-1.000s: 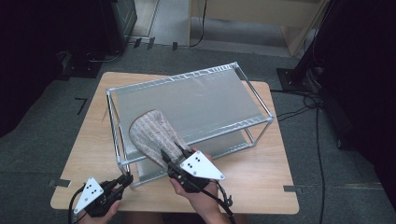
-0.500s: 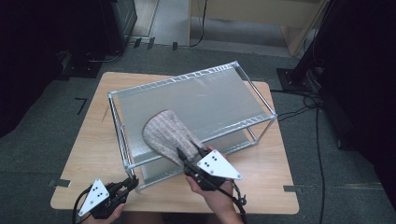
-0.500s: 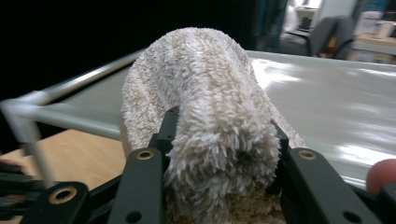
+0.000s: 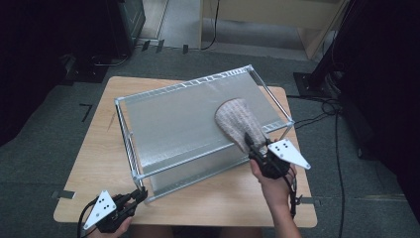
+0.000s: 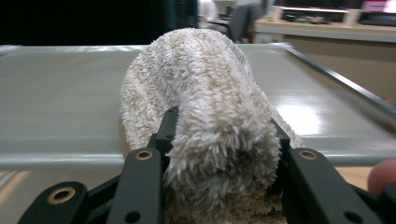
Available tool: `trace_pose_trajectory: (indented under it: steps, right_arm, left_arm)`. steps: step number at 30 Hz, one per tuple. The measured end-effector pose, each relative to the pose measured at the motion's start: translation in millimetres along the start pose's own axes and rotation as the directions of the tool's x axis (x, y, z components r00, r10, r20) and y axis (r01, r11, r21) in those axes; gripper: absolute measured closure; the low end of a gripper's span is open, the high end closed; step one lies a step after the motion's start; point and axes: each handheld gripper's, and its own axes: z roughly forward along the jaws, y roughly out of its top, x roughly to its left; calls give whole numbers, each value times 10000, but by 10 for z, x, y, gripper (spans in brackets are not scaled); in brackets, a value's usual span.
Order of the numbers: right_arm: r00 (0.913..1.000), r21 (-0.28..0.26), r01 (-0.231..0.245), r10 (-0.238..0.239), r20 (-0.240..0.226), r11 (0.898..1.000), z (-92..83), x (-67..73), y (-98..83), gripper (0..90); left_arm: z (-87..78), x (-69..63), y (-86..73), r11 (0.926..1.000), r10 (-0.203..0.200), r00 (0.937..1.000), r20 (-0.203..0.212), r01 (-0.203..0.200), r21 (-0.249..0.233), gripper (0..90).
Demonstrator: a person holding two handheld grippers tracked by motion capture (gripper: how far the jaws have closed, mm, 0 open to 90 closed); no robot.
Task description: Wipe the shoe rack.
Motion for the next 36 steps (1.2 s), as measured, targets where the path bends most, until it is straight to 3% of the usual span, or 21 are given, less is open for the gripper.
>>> trace_pose_trajectory:
  steps: [4,8,11,14,16,18,23,27,32,36]
  right_arm:
    - [9960,49,-187,182,876,9998,31,-291,30,617]
    - [9828,26,-375,364,1813,9993,61,-530,45,615]
    - [9751,75,-428,402,2183,9991,68,-633,58,615]
    - [9714,76,-741,705,2268,9972,64,-611,51,624]
    - [9699,120,-686,639,2350,9976,52,-515,40,630]
    - [9742,91,-901,862,2087,9959,27,-406,29,632]
    - [9942,157,-516,499,954,9985,-14,34,-3,632]
    - [10000,232,-18,17,32,9997,-9,458,-6,632]
    - [9924,221,501,-473,-1140,9985,-6,990,-21,632]
    - [9734,250,775,-702,-2181,9967,-12,1344,-19,631]
  left_arm:
    - [3,-2,-1,10000,15,10000,19,-15,-9,803]
    - [3,-2,-2,10000,2,10000,31,-2,-6,804]
    - [4,-1,-3,10000,-4,10000,52,4,-17,803]
    - [2,5,-5,10000,-38,9999,100,39,-18,803]
    - [2,7,-5,10000,-71,9999,94,71,-30,802]
    - [2,6,-2,10000,-55,10000,75,55,-3,802]
    - [8,4,-3,9999,-133,9999,74,134,-45,803]
    - [18,-4,-3,9998,-175,9998,82,176,-65,802]
    - [20,-4,-4,9998,-186,9998,101,187,-75,802]
    - [22,-5,-4,9998,-171,9998,115,171,-40,802]
